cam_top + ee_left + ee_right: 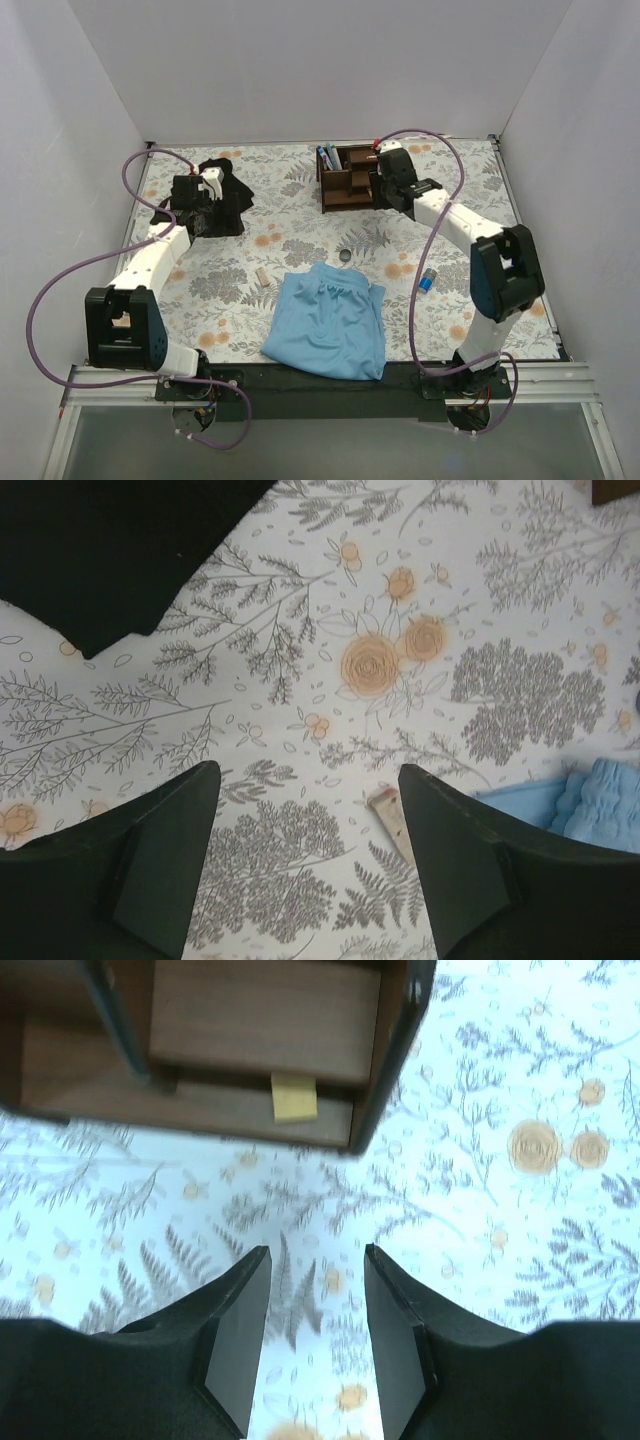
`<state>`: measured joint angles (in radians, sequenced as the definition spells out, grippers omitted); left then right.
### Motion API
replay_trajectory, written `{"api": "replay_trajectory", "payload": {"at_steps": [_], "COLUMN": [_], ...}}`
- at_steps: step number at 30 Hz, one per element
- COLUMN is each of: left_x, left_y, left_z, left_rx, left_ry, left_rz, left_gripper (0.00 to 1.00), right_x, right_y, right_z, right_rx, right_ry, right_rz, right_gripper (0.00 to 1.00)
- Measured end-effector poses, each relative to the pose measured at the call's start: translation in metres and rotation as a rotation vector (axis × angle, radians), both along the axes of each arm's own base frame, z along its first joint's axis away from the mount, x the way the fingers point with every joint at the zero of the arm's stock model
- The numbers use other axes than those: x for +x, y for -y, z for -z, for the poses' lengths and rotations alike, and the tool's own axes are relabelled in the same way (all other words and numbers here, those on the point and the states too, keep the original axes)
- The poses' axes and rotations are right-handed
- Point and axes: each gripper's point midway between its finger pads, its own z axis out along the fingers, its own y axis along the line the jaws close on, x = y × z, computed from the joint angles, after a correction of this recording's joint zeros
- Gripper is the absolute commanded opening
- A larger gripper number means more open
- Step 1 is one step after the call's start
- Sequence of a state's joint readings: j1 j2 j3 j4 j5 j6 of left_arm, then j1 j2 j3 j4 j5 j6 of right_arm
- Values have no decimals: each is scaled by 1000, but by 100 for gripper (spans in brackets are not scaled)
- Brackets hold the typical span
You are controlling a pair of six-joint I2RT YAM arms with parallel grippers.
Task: Sort the stationery into containers
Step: Place the stationery in the storage box.
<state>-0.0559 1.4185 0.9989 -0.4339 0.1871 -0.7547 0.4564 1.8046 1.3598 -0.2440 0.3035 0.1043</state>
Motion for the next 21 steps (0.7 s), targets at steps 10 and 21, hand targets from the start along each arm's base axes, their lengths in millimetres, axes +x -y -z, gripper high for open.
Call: {"api": "replay_trajectory", "payload": {"at_steps": [10,21], "left_x": [-63,-101], "left_y": [22,73], "left_z": [10,51], "left_rx": [98,162], "left_ry": [-194,-386], "left_rz": [355,730], "left_gripper": [58,67], "right_x": [-59,-79], "right_y": [1,-4], "right_z": [0,6], "right_rx": [48,65], "right_ry": [-60,-80], "right_rz": [-153,-245], "right_gripper": [53,53]}}
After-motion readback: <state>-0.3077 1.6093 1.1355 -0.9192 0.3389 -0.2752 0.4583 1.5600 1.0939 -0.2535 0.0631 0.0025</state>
